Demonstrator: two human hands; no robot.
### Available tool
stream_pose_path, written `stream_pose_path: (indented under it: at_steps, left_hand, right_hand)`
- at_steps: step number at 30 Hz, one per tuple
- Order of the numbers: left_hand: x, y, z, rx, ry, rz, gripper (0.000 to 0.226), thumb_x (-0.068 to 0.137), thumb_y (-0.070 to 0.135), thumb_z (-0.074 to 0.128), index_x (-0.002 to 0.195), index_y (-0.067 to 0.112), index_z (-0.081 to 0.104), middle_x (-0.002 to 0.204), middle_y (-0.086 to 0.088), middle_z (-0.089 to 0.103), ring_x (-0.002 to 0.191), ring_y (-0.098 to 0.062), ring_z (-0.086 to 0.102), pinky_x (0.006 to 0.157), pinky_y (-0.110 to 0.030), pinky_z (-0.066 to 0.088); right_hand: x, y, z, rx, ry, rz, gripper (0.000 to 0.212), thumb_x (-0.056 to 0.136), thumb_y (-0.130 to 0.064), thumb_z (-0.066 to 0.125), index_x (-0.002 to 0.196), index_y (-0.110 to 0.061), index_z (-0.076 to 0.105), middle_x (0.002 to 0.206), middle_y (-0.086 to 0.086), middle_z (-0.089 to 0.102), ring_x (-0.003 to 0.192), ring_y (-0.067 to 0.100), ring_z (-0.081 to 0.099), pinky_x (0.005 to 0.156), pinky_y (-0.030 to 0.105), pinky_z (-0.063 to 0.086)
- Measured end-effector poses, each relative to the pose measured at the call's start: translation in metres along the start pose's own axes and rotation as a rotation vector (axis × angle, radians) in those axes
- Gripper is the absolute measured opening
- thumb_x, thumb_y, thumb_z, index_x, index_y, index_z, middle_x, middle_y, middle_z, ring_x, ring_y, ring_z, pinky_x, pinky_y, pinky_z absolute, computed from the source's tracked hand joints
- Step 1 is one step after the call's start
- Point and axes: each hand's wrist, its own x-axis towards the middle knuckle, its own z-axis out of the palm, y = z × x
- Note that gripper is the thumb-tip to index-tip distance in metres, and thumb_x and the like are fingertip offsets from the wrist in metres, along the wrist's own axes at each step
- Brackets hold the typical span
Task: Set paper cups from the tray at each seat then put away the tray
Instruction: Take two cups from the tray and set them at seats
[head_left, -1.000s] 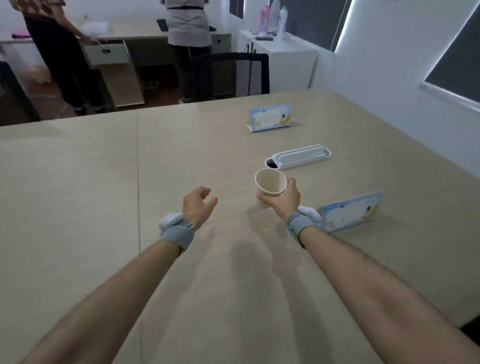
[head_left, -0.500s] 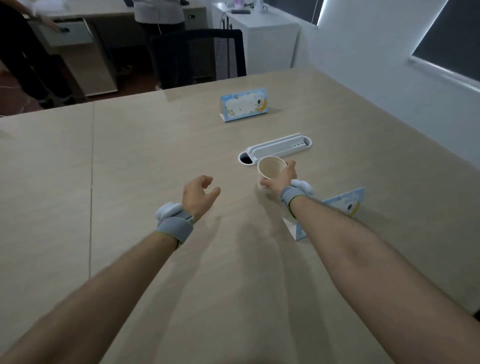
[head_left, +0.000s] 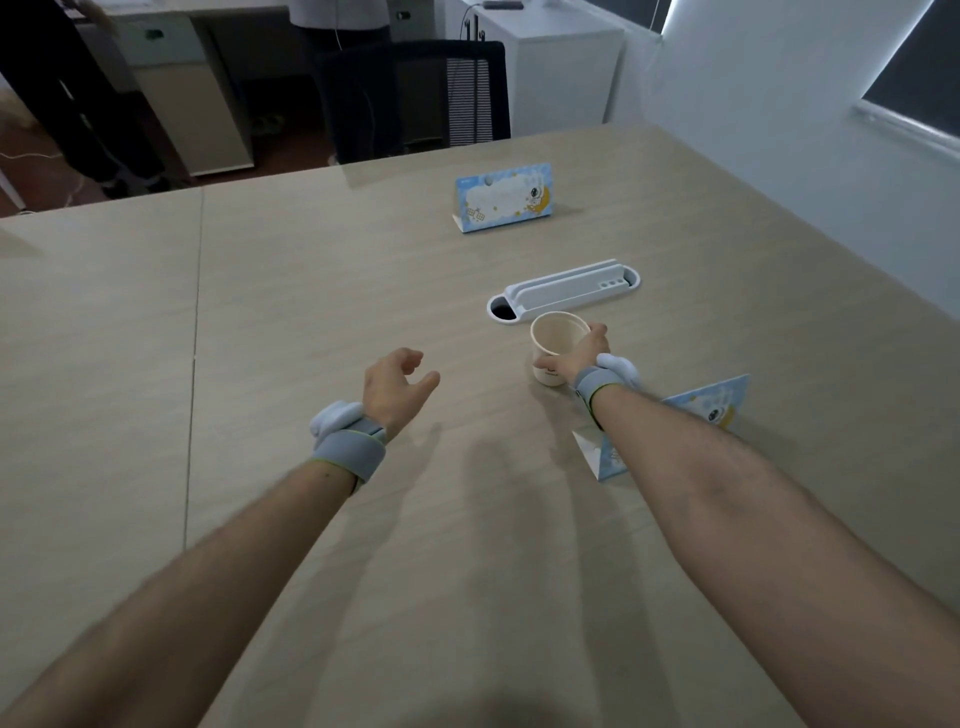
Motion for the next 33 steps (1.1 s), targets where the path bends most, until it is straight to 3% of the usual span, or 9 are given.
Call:
stream_pose_path:
  at_steps: [2, 8, 11, 13, 16, 22, 27, 33]
  left_hand:
    - [-0.004, 0.003, -0.003, -0.012, 0.019, 0.004, 0.037, 0.085, 0.012, 0.059, 0.12, -0.002, 0.057, 0.121, -0.019, 0.062, 0.113, -0.03, 0.058, 0.102, -0.036, 0.044]
    - [-0.019, 0.002, -0.018, -0.032, 0.063, 0.01, 0.034, 0.085, 0.008, 0.058, 0.117, -0.004, 0.059, 0.118, -0.021, 0.064, 0.108, -0.031, 0.06, 0.099, -0.037, 0.046]
    - [-0.046, -0.006, -0.043, -0.064, 0.096, 0.031, 0.032, 0.084, 0.007, 0.059, 0.114, -0.004, 0.06, 0.115, -0.022, 0.065, 0.106, -0.032, 0.062, 0.097, -0.035, 0.047]
    - [-0.057, -0.013, -0.056, -0.072, 0.11, 0.027, 0.031, 0.084, 0.007, 0.059, 0.113, -0.004, 0.061, 0.115, -0.021, 0.066, 0.105, -0.032, 0.062, 0.096, -0.035, 0.048]
    - [-0.097, -0.04, -0.097, -0.09, 0.174, 0.004, 0.03, 0.083, 0.006, 0.061, 0.112, -0.004, 0.062, 0.116, -0.019, 0.066, 0.104, -0.032, 0.063, 0.096, -0.035, 0.048]
    - [-0.195, -0.117, -0.199, -0.086, 0.348, -0.084, 0.028, 0.082, 0.008, 0.064, 0.108, -0.003, 0.065, 0.113, -0.019, 0.067, 0.102, -0.031, 0.064, 0.093, -0.034, 0.049]
    - [-0.297, -0.181, -0.294, -0.047, 0.553, -0.205, 0.027, 0.082, 0.008, 0.063, 0.107, -0.002, 0.065, 0.11, -0.02, 0.068, 0.1, -0.032, 0.064, 0.085, -0.027, 0.046]
    - [-0.434, -0.244, -0.403, -0.004, 0.855, -0.404, 0.024, 0.081, 0.007, 0.063, 0.102, -0.005, 0.068, 0.106, -0.023, 0.07, 0.101, -0.034, 0.064, 0.091, -0.035, 0.048]
  right_hand:
    - [-0.008, 0.0, -0.007, -0.004, -0.004, -0.001, 0.082, 0.071, -0.019, 0.078, 0.133, -0.001, 0.028, 0.141, 0.016, 0.038, 0.126, 0.033, 0.042, 0.093, 0.035, 0.04]
    - [-0.038, 0.0, -0.023, -0.032, 0.06, 0.01, 0.075, 0.072, -0.023, 0.076, 0.131, 0.001, 0.036, 0.138, 0.017, 0.043, 0.125, 0.034, 0.044, 0.097, 0.036, 0.04]
    - [-0.077, 0.001, -0.023, -0.022, 0.1, -0.054, 0.065, 0.075, -0.027, 0.073, 0.126, 0.0, 0.043, 0.133, 0.018, 0.05, 0.12, 0.035, 0.049, 0.093, 0.037, 0.043]
    - [-0.092, 0.003, -0.017, -0.022, 0.08, -0.095, 0.065, 0.077, -0.027, 0.07, 0.129, 0.0, 0.042, 0.134, 0.018, 0.05, 0.121, 0.034, 0.048, 0.098, 0.037, 0.041]
    - [-0.139, -0.004, 0.008, -0.028, -0.003, -0.188, 0.063, 0.08, -0.028, 0.067, 0.132, -0.004, 0.043, 0.137, 0.015, 0.05, 0.125, 0.032, 0.047, 0.103, 0.037, 0.037]
    - [-0.258, -0.033, 0.089, -0.015, -0.206, -0.373, 0.049, 0.082, -0.025, 0.066, 0.123, -0.001, 0.053, 0.127, 0.016, 0.058, 0.117, 0.03, 0.054, 0.098, 0.034, 0.042]
    - [-0.377, -0.063, 0.175, -0.027, -0.426, -0.559, 0.043, 0.081, -0.023, 0.066, 0.118, -0.001, 0.058, 0.121, 0.016, 0.063, 0.111, 0.027, 0.058, 0.096, 0.03, 0.043]
    - [-0.535, -0.099, 0.273, -0.064, -0.742, -0.774, 0.041, 0.082, -0.022, 0.065, 0.117, -0.003, 0.059, 0.12, 0.014, 0.063, 0.112, 0.025, 0.058, 0.096, 0.028, 0.042]
